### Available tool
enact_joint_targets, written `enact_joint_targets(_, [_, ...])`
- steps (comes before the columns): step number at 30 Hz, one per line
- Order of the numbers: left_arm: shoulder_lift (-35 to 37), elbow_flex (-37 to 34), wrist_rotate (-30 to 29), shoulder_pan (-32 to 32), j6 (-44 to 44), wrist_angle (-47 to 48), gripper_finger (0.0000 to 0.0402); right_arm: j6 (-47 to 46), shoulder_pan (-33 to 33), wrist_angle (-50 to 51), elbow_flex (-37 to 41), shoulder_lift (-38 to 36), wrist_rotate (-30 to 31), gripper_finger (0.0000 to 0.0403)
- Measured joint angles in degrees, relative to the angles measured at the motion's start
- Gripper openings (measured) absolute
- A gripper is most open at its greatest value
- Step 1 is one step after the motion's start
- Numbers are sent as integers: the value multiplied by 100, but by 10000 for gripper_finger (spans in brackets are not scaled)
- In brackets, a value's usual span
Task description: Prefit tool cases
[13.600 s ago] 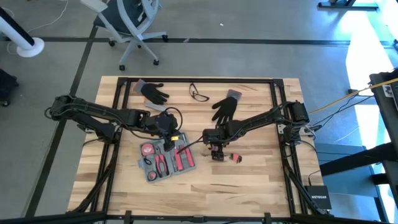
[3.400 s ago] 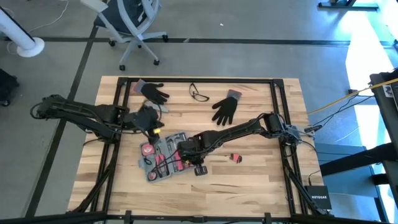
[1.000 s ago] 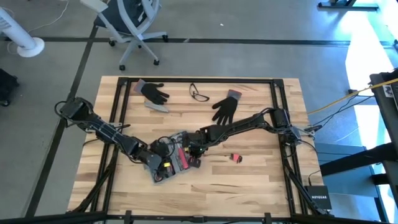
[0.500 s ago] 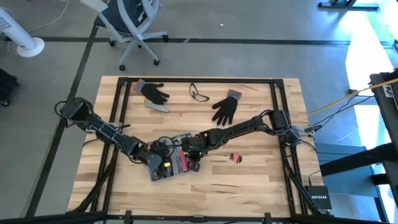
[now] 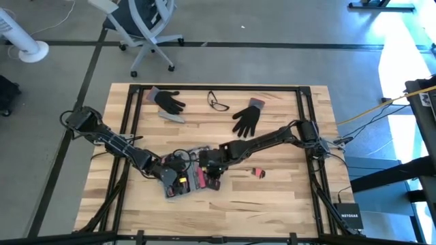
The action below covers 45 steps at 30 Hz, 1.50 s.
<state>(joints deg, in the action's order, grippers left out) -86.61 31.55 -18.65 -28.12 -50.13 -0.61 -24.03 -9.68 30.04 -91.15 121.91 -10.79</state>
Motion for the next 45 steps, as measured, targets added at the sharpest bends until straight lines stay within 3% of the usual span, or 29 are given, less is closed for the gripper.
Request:
enact_joint_targets(11, [0, 1, -2, 2, 70, -8, 0, -17, 21, -172, -2, 5, -16, 0])
enact_joint_targets(24, [0, 2, -14, -11, -70, -8, 0, 41, -31, -413, -33, 533, -48, 0])
enact_joint_targets(34, [0, 4, -38, -11, -45, -17, 0, 197, 403, -64, 6, 32, -130, 0])
enact_joint_targets(45, [0, 4, -70, -11, -43, -14, 0, 169, -61, -101, -2, 191, -215, 0])
